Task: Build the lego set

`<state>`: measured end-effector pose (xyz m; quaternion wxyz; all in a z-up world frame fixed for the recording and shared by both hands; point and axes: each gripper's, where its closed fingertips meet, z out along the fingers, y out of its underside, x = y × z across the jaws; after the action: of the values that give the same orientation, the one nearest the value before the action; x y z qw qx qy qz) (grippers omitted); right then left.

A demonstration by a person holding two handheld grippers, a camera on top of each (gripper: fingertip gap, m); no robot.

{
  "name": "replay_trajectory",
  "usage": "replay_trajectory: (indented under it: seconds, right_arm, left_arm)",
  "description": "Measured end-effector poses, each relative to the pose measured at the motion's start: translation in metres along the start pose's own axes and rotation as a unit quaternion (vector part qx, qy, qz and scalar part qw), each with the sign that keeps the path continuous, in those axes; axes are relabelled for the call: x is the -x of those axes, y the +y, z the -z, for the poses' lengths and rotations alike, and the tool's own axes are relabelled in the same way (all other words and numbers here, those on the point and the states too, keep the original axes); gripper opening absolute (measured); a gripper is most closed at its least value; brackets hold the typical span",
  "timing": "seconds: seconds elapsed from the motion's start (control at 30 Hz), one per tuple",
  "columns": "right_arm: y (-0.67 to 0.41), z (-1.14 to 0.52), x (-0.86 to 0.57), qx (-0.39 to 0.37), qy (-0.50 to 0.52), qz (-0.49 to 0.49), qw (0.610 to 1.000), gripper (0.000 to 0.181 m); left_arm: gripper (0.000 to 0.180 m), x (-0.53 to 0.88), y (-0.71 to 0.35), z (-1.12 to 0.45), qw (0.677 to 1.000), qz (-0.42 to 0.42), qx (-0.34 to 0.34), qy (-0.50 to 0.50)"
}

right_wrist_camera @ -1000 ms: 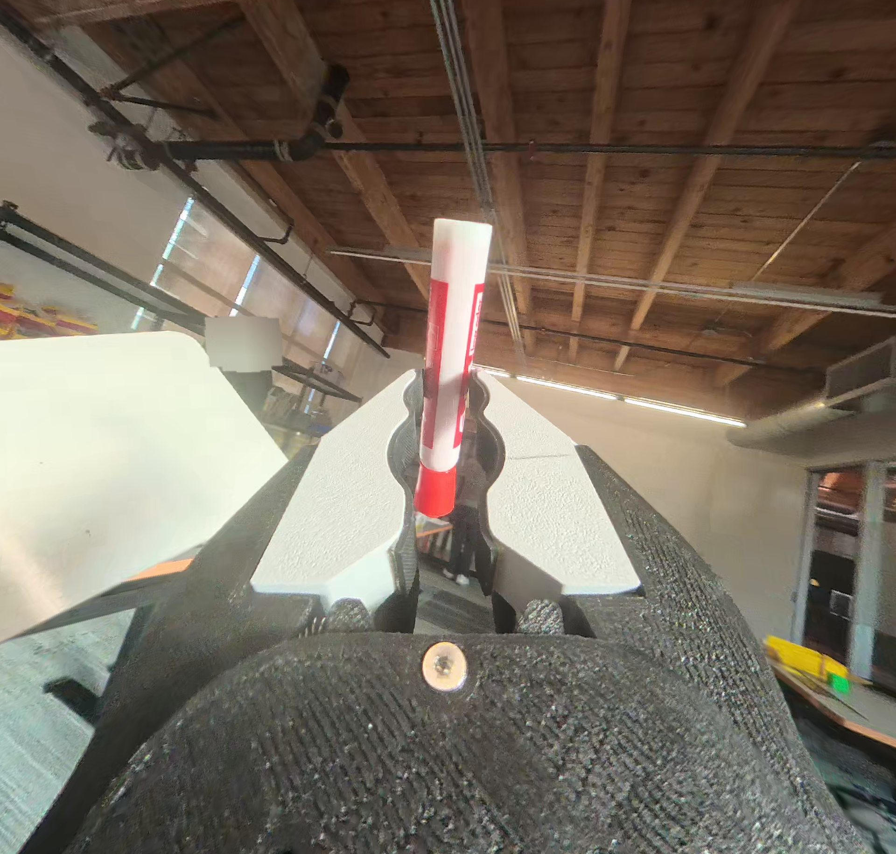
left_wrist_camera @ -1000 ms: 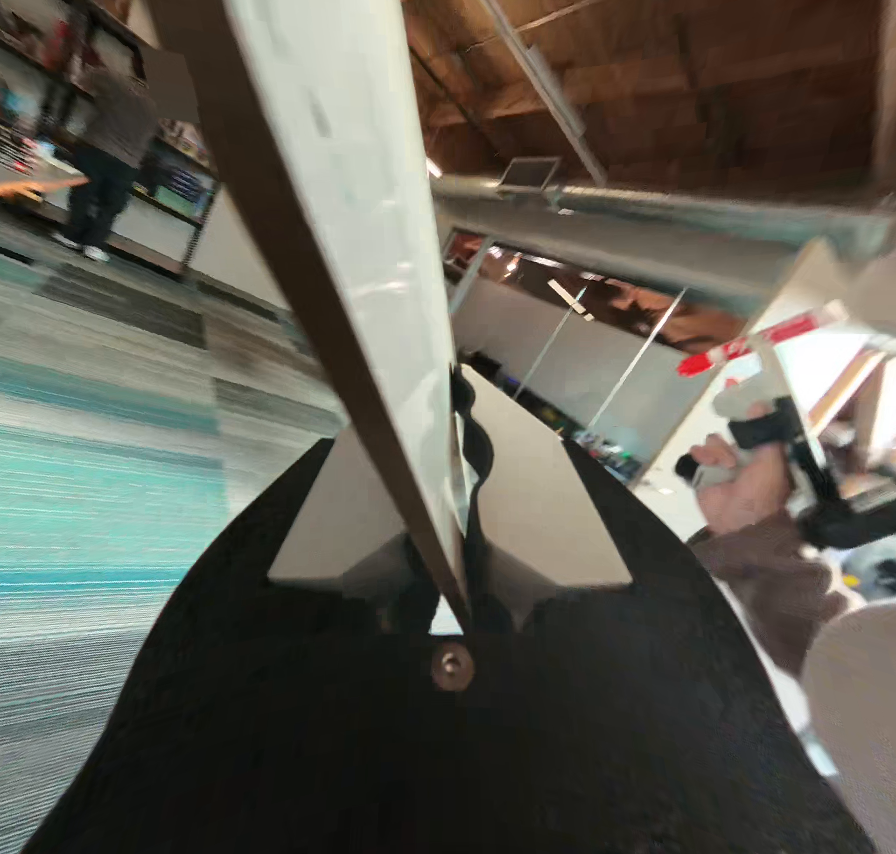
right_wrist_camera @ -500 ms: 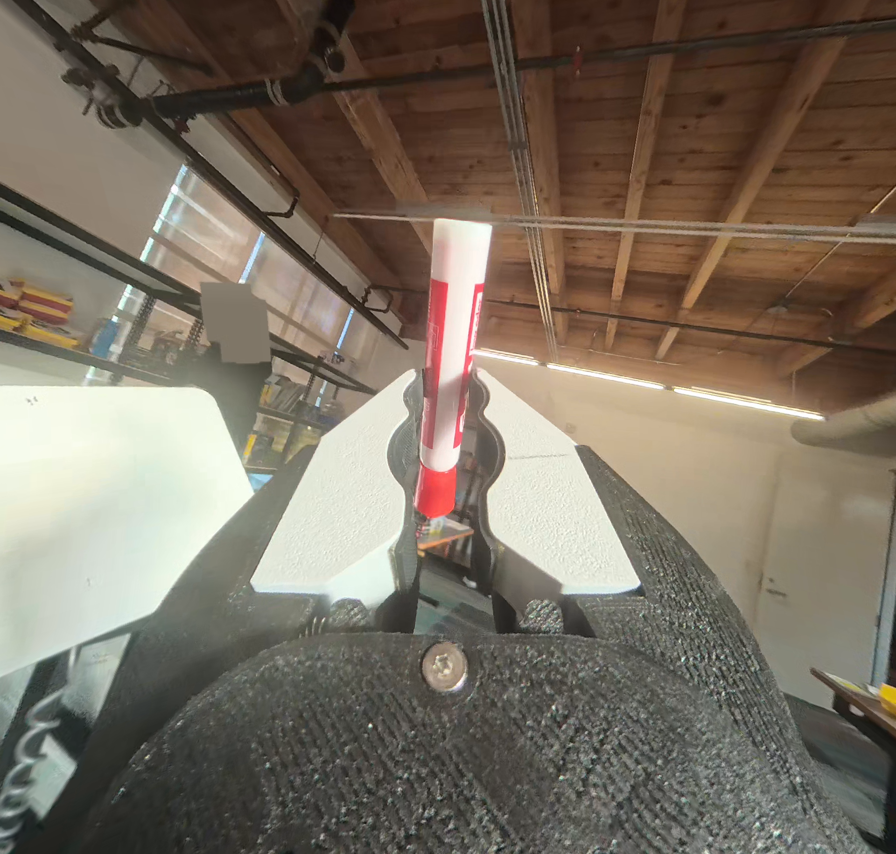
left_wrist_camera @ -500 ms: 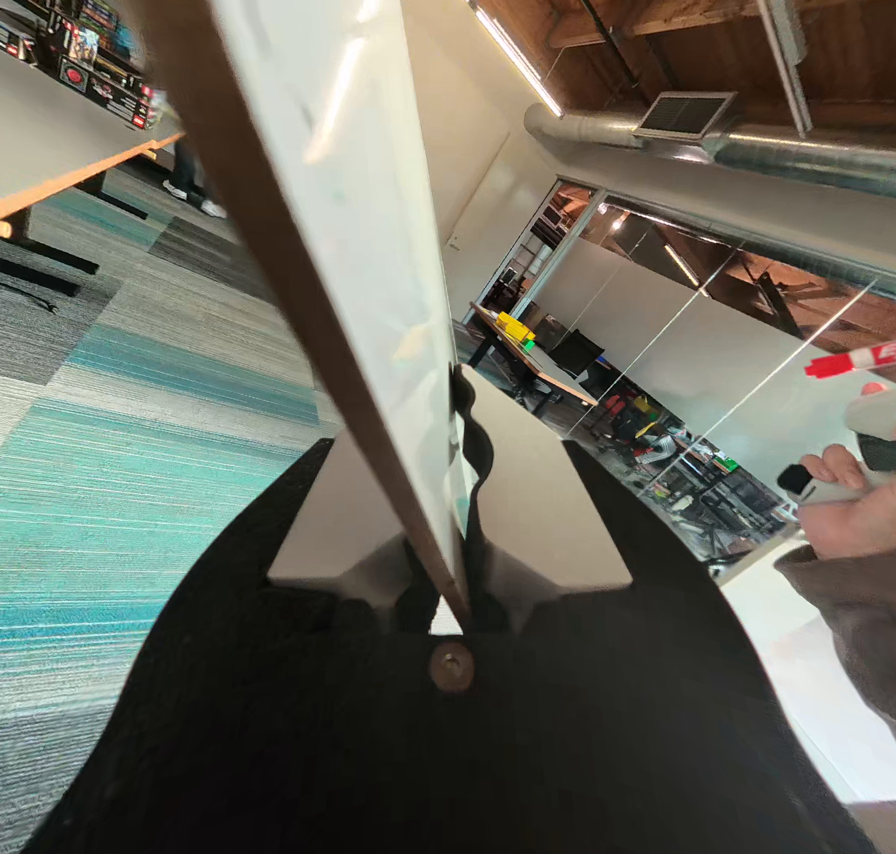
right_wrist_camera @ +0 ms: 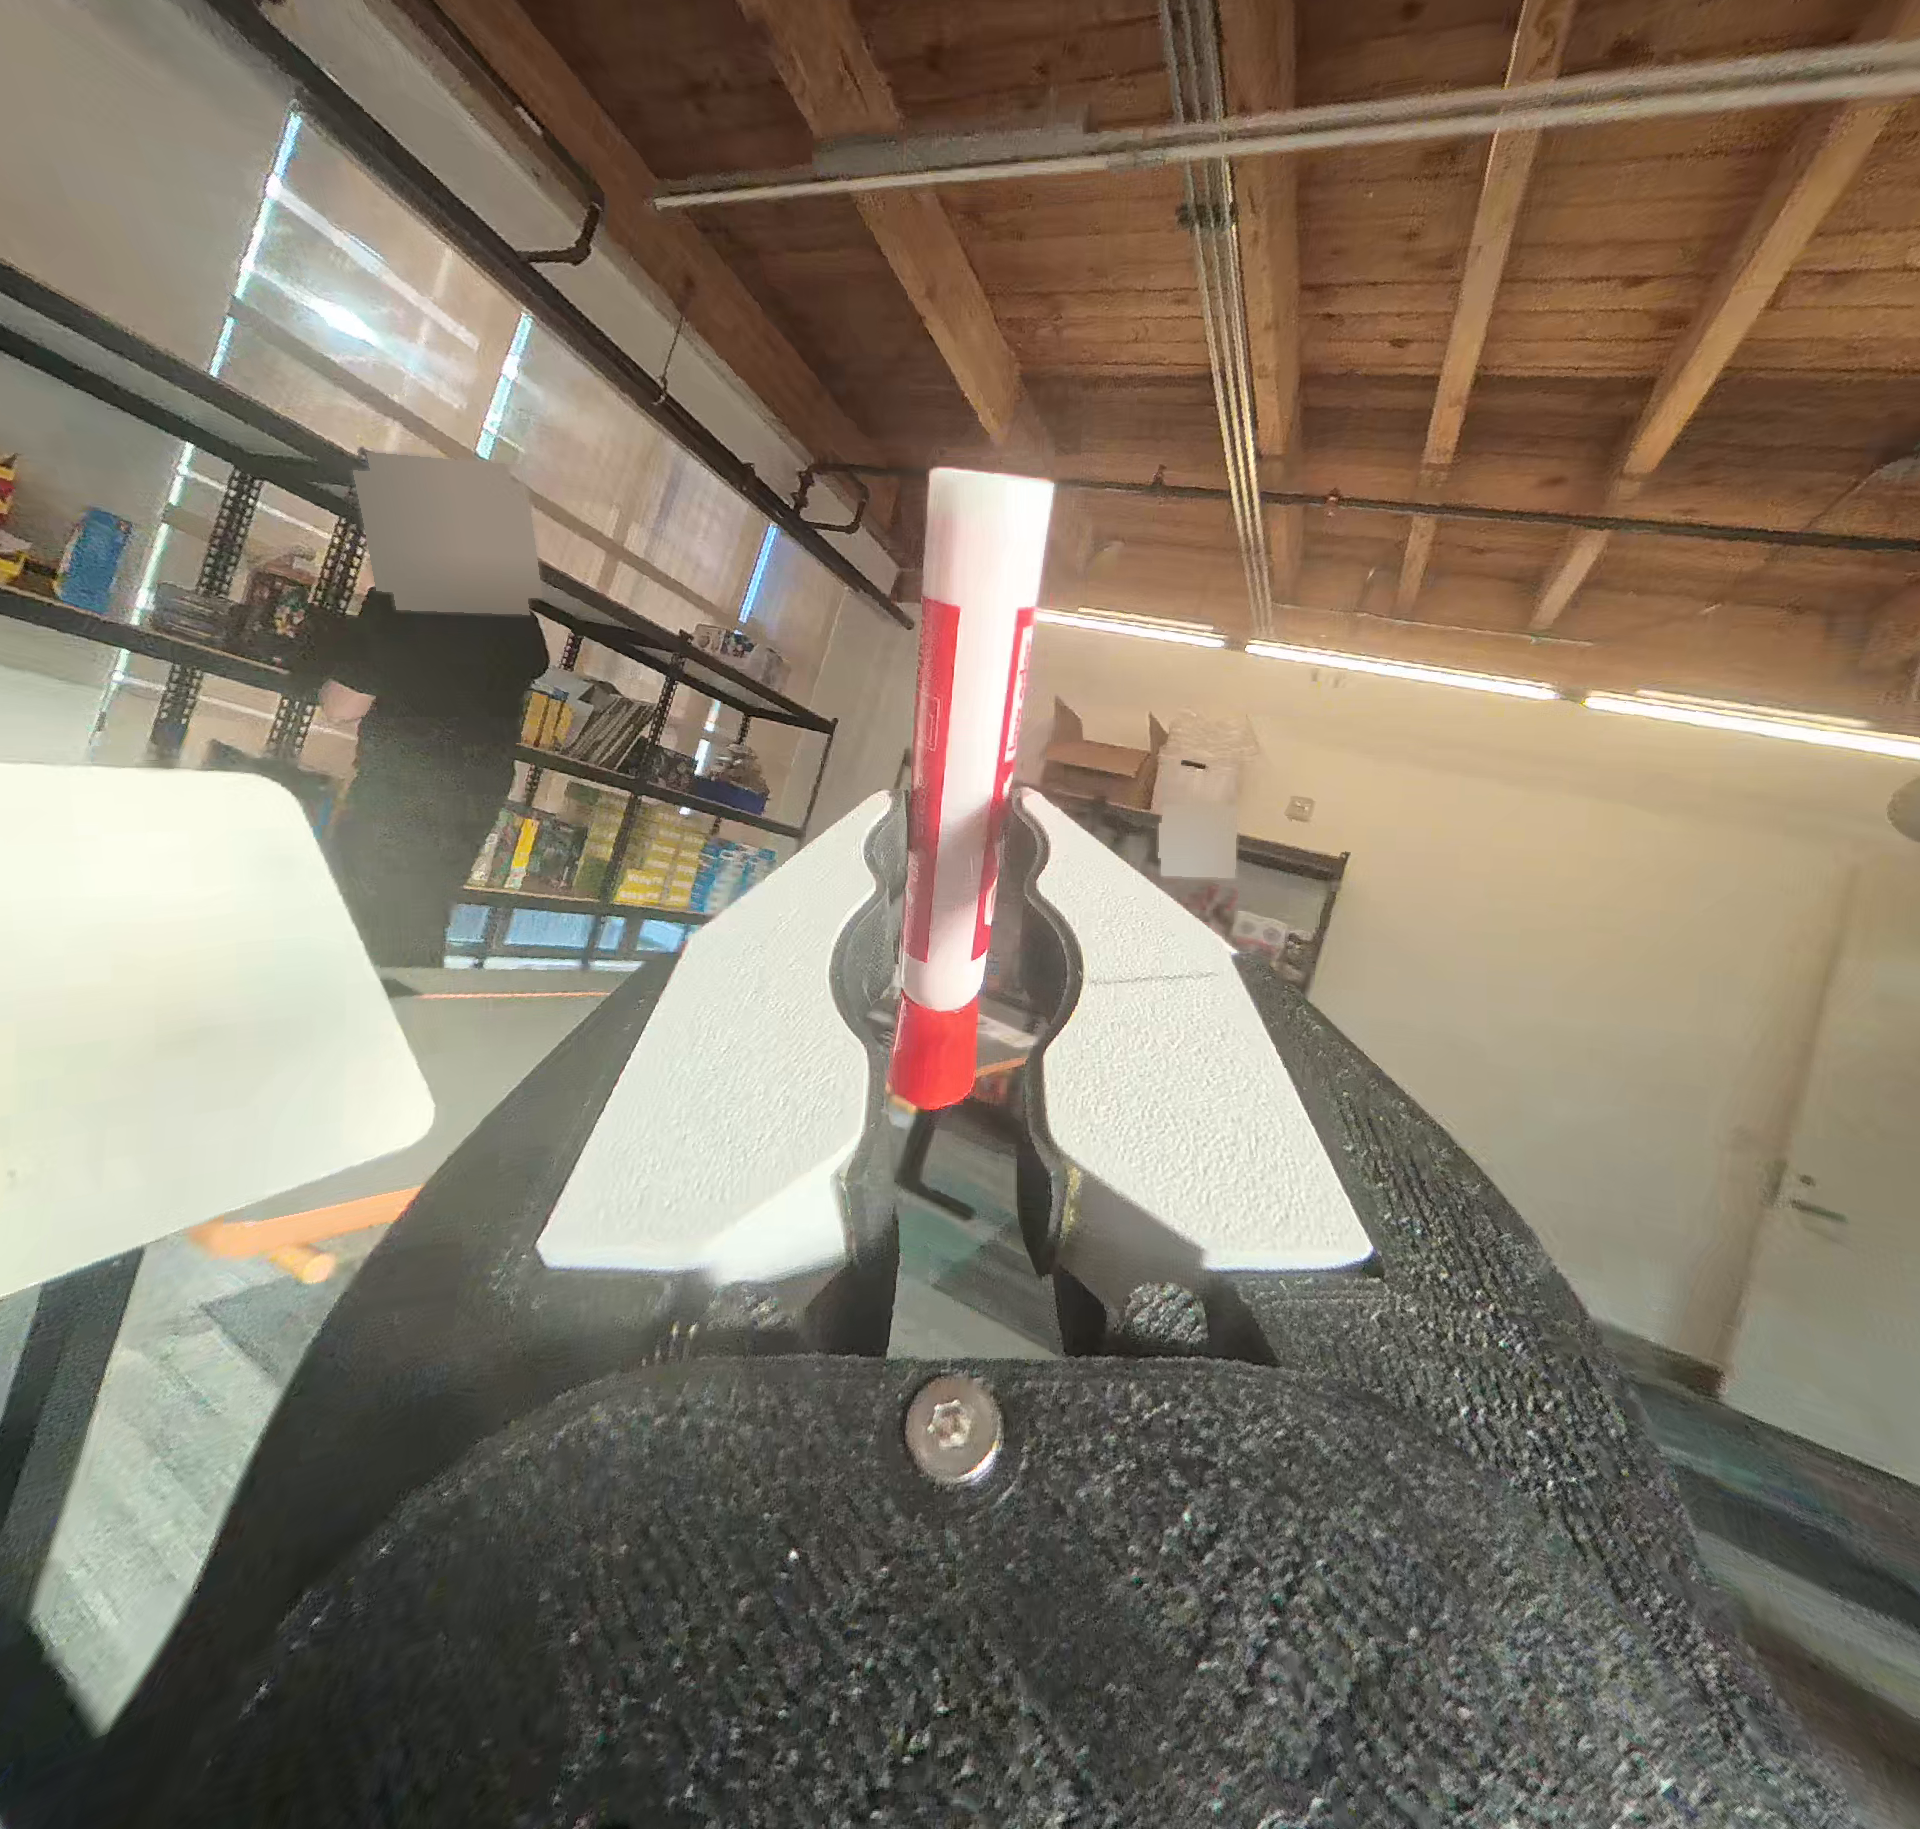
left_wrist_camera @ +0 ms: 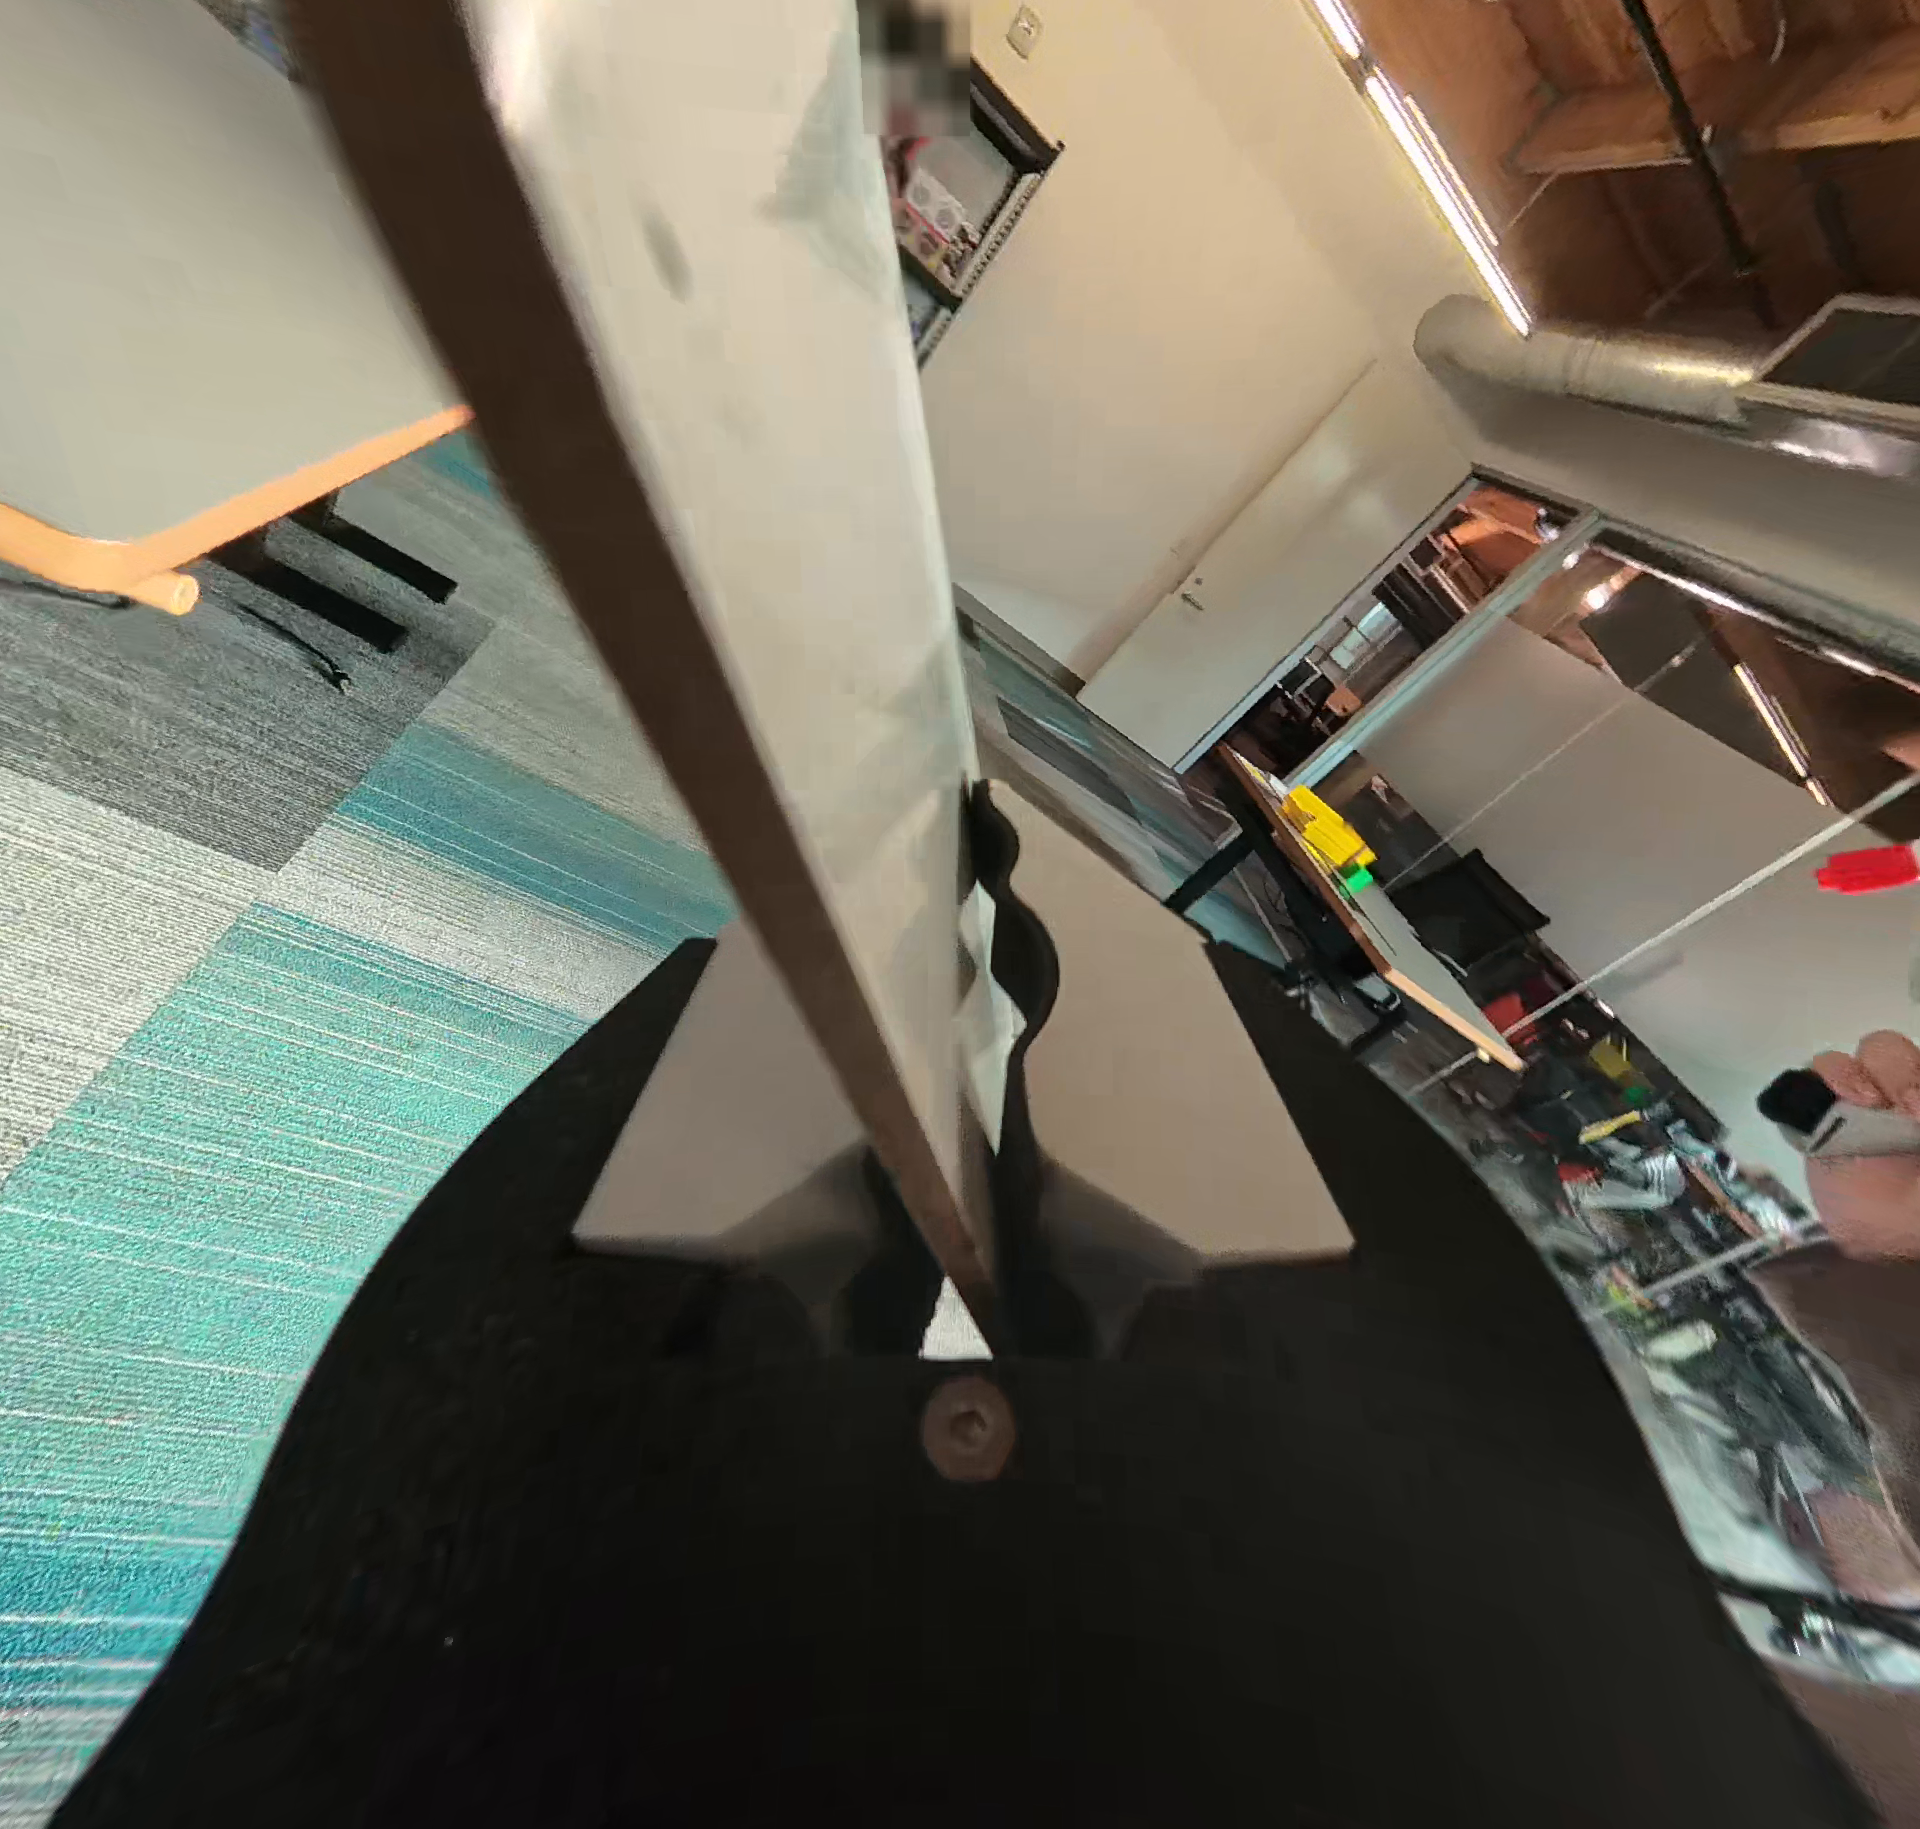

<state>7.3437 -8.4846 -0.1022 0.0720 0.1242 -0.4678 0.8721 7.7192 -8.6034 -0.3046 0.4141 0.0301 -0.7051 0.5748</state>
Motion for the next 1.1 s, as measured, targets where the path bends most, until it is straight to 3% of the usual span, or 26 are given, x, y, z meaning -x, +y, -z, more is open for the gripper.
replay_trajectory:
  seconds: [0.37,0.5,0.67,0.9,0.97,1.1]
  right_arm:
    - [0.188,-0.252,0.031,-0.022,-0.084,-0.060,0.994,0.016]
    - [0.242,-0.355,0.042,-0.009,-0.119,-0.078,0.990,0.016]
    - [0.305,-0.457,0.059,0.004,-0.175,-0.088,0.981,0.016]
    - [0.418,-0.582,0.120,0.037,-0.285,-0.158,0.945,0.017]
    - [0.447,-0.618,0.143,0.035,-0.328,-0.168,0.929,0.018]
    - [0.502,-0.696,0.192,0.041,-0.419,-0.224,0.879,0.016]
  left_arm:
    - [0.000,0.169,-0.109,-0.216,0.992,-0.076,-0.011,-0.098]
    - [0.000,0.248,-0.170,-0.315,0.991,-0.088,0.040,-0.097]
    - [0.001,0.352,-0.226,-0.432,0.990,0.033,0.119,-0.070]
    - [0.001,0.461,-0.181,-0.536,0.952,0.184,0.231,-0.086]
    - [0.001,0.486,-0.168,-0.556,0.945,0.205,0.235,-0.098]
    - [0.000,0.524,-0.169,-0.589,0.940,0.279,0.170,-0.096]
